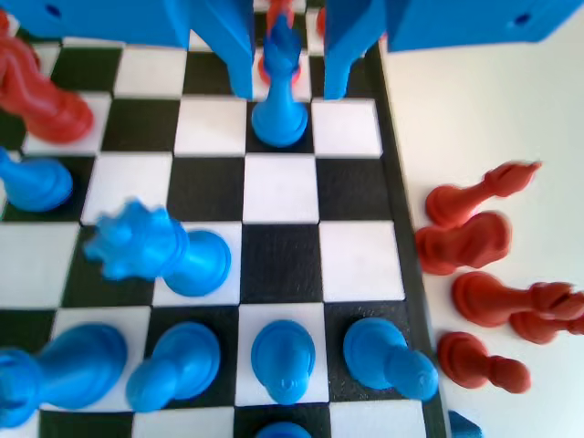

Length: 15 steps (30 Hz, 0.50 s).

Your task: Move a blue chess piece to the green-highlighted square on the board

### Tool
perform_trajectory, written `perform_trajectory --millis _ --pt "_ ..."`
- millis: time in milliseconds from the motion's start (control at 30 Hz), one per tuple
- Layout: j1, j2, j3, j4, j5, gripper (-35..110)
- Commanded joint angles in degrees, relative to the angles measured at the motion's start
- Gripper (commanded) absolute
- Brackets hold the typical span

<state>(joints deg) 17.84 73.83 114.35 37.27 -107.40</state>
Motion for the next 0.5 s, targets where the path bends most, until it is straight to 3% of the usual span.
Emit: perform_trajectory --millis 0,467 --pt "0.4 2.0 0.5 -0.7 -0.6 8" --pt "0.1 2.1 0.4 -0.6 -0.4 1"
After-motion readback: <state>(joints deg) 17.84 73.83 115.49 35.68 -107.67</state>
